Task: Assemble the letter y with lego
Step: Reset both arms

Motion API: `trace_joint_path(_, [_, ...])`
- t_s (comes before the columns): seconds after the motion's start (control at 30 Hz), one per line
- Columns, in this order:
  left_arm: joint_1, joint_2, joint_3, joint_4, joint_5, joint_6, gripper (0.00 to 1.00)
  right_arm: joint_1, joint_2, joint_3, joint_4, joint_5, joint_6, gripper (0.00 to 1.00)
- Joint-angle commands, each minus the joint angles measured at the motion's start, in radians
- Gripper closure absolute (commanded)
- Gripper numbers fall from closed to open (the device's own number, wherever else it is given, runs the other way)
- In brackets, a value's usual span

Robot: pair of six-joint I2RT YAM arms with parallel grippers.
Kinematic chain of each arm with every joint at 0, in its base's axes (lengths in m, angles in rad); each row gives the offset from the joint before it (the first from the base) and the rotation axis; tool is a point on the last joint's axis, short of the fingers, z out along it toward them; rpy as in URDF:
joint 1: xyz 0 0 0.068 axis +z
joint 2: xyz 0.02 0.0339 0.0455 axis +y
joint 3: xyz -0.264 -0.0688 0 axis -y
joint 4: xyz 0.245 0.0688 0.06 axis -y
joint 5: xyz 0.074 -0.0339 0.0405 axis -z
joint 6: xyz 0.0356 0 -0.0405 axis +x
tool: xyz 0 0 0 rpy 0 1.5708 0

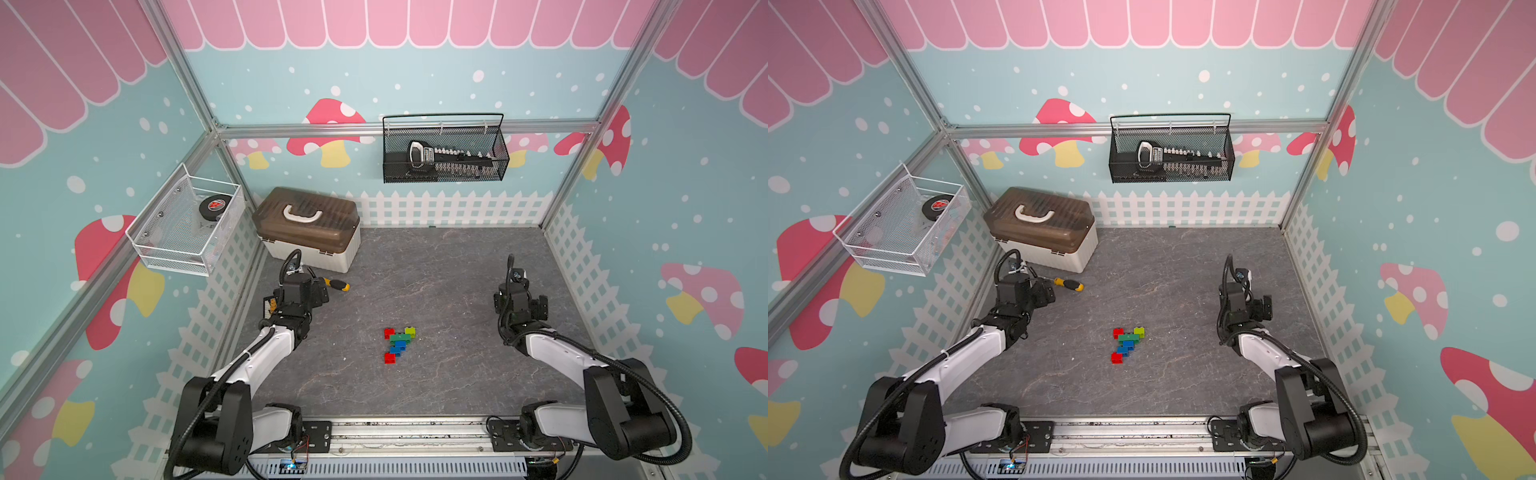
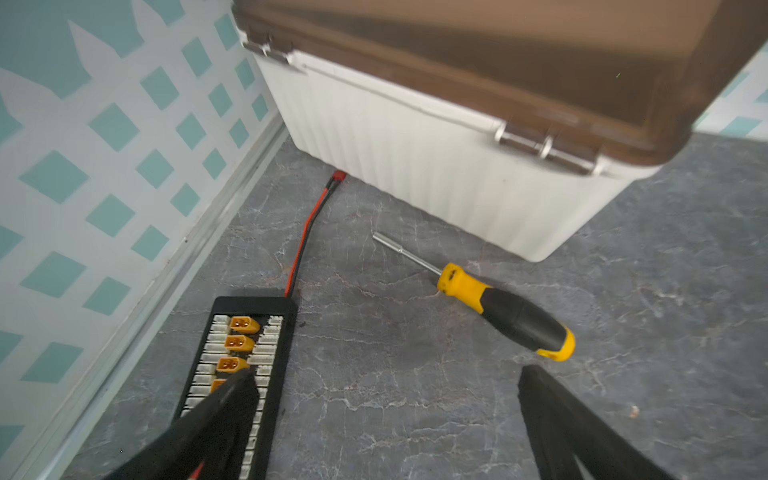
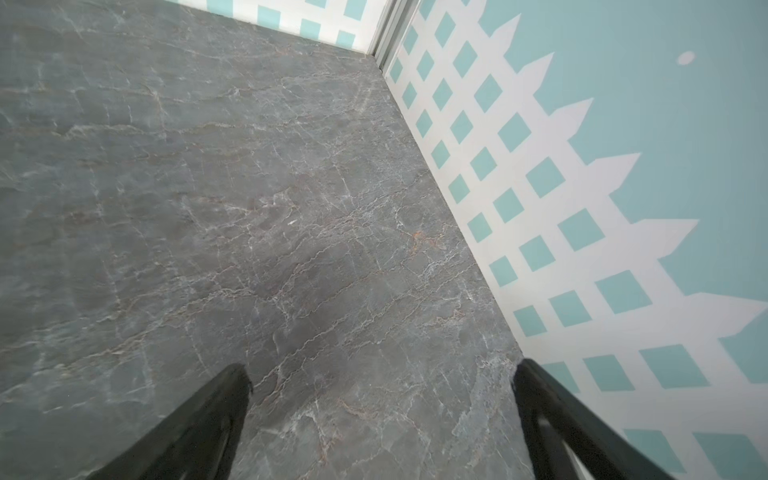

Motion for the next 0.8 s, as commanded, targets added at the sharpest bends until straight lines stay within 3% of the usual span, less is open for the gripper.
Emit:
trace_joint_path(0.0, [0.016,0.035,-0.059,0.323,-0.003,0.079,0.01,-0.004,0.051,-0.055,0.364,-0.026,-0.083,0.01])
trace_joint_path(0.07, [0.019,0.077,-0.110,0.479,-0.007,0.115,0.02,-0.019,0.066,-0.089,0.470,-0.162,-0.124,0.01])
trace_joint_path(0.13, [0.019,0.135,-0.187,0.639,0.013,0.123,0.02,-0.045,0.140,-0.130,0.640,-0.177,-0.126,0.01])
trace_joint_path(0.17, [0.017,0.193,-0.249,0.798,0.064,0.134,0.02,-0.063,0.139,-0.139,0.645,-0.199,-0.114,0.01])
trace_joint_path(0.2, [0.012,0.254,-0.285,0.941,0.049,0.148,0.01,-0.084,0.108,-0.128,0.556,-0.245,-0.078,0.01])
trace_joint_path(0.23, [-0.002,0.285,-0.284,1.019,-0.019,0.157,0.01,-0.127,0.135,-0.147,0.611,-0.352,-0.064,0.01])
trace_joint_path(0.27, [-0.006,0.239,-0.228,0.825,-0.038,0.124,0.00,-0.149,0.213,-0.172,0.773,-0.401,-0.084,0.01])
trace_joint_path(0.3, [0.017,0.232,-0.189,0.720,0.023,0.109,0.01,-0.151,0.185,-0.164,0.687,-0.397,-0.073,0.01])
trace_joint_path(0.33, [0.054,0.262,-0.200,0.793,0.072,0.103,0.01,-0.157,0.151,-0.126,0.567,-0.406,-0.045,0.01])
trace_joint_path(0.37, [0.055,0.245,-0.183,0.734,0.064,0.091,0.01,-0.160,0.202,-0.132,0.677,-0.396,-0.067,0.01])
trace_joint_path(0.43, [0.050,0.255,-0.198,0.774,0.050,0.101,0.01,-0.154,0.158,-0.124,0.578,-0.371,-0.041,0.01])
trace_joint_path(0.47, [0.041,0.253,-0.196,0.773,0.036,0.103,0.01,-0.151,0.190,-0.143,0.681,-0.369,-0.065,0.01])
trace_joint_path(0.53, [0.041,0.241,-0.193,0.745,0.038,0.096,0.00,-0.133,0.158,-0.134,0.603,-0.351,-0.062,0.01])
trace_joint_path(0.77, [0.036,0.241,-0.194,0.747,0.030,0.098,0.01,-0.134,0.187,-0.129,0.635,-0.351,-0.071,0.01])
